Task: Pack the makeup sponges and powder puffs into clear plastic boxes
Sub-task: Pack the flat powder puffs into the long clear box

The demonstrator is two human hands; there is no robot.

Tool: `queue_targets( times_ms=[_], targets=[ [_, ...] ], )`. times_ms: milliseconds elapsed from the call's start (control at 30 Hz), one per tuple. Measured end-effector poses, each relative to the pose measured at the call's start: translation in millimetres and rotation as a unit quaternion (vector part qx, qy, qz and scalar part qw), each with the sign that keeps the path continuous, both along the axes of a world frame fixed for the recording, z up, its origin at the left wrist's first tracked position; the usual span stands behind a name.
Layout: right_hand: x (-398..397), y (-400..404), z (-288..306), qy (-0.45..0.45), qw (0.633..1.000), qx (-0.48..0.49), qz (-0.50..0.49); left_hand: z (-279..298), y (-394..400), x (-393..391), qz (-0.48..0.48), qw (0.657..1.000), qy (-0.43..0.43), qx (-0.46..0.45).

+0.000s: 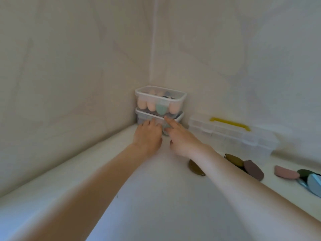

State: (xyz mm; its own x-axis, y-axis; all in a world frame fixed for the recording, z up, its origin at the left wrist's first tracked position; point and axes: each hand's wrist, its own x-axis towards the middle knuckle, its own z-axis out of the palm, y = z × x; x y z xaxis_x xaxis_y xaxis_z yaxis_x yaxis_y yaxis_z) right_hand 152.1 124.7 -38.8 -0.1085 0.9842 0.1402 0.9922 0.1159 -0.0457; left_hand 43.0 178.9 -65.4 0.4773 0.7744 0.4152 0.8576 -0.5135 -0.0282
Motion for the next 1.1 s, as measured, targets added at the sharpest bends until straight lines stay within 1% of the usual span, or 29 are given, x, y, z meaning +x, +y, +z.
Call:
queue_targets(
  times_ms=[33,67,100,167,233,267,300,333,367,400,433,500,567,633,700,833,967,1100],
  targets=[
    [4.4,-6.8,0.9,0.0,0.999,0.034,-0.011,0.7,-7.2,5.4,-0.035,0.997,-0.031,0.061],
    [10.0,-14.6,0.8,-0.009,0.997,0.071,-0.029,2.3,-14.9,10.6,-0.074,0.991,-0.041,0.103],
    [17.4,-23.4,-0.5,-0.025,0.994,0.096,-0.05,-0.1,-17.9,18.0,-0.115,0.984,-0.052,0.125],
    [33.8,-41.0,-5.6,-0.049,0.991,0.1,-0.076,-1.4,-23.2,35.1,-0.173,0.974,-0.086,0.12],
    [51.0,-56.0,-8.9,-0.062,0.991,0.09,-0.077,4.9,-29.5,52.3,-0.188,0.97,-0.136,0.075],
    [59.0,-62.8,-8.0,-0.065,0.989,0.107,-0.074,6.6,-30.0,60.7,-0.173,0.973,-0.147,0.046],
    [67.9,-69.3,-5.3,-0.065,0.985,0.136,-0.078,7.5,-28.2,69.3,-0.149,0.974,-0.17,0.001],
    [76.5,-72.9,-2.2,-0.064,0.979,0.169,-0.091,9.0,-26.5,75.4,-0.121,0.97,-0.201,-0.067],
    [84.3,-74.6,0.9,-0.069,0.973,0.191,-0.112,8.9,-24.9,80.1,-0.1,0.958,-0.239,-0.124],
    [93.3,-76.5,3.7,-0.081,0.968,0.192,-0.138,8.8,-25.1,86.2,-0.086,0.943,-0.274,-0.166],
    [100.9,-76.3,5.8,-0.089,0.967,0.177,-0.162,8.7,-24.7,90.6,-0.076,0.932,-0.292,-0.199],
    [116.3,-73.5,6.3,-0.099,0.966,0.132,-0.198,8.8,-26.4,98.8,-0.069,0.919,-0.302,-0.243],
    [126.7,-71.1,3.3,-0.102,0.965,0.097,-0.221,8.5,-26.6,103.0,-0.051,0.903,-0.33,-0.27],
    [134.5,-72.3,0.5,-0.108,0.965,0.084,-0.224,9.5,-27.0,104.7,-0.035,0.89,-0.358,-0.281],
    [139.9,-76.5,0.8,-0.111,0.967,0.084,-0.213,9.9,-29.3,103.7,-0.025,0.887,-0.366,-0.281],
    [142.4,-95.4,13.2,-0.083,0.979,0.064,-0.173,8.5,-43.1,94.6,-0.017,0.886,-0.374,-0.273],
    [140.4,-121.0,25.0,-0.063,0.984,0.025,-0.162,10.7,-69.6,78.1,-0.029,0.904,-0.331,-0.27],
    [135.1,-148.9,41.4,-0.053,0.985,-0.014,-0.166,19.3,-97.1,60.1,-0.072,0.925,-0.262,-0.266]
  ],
)
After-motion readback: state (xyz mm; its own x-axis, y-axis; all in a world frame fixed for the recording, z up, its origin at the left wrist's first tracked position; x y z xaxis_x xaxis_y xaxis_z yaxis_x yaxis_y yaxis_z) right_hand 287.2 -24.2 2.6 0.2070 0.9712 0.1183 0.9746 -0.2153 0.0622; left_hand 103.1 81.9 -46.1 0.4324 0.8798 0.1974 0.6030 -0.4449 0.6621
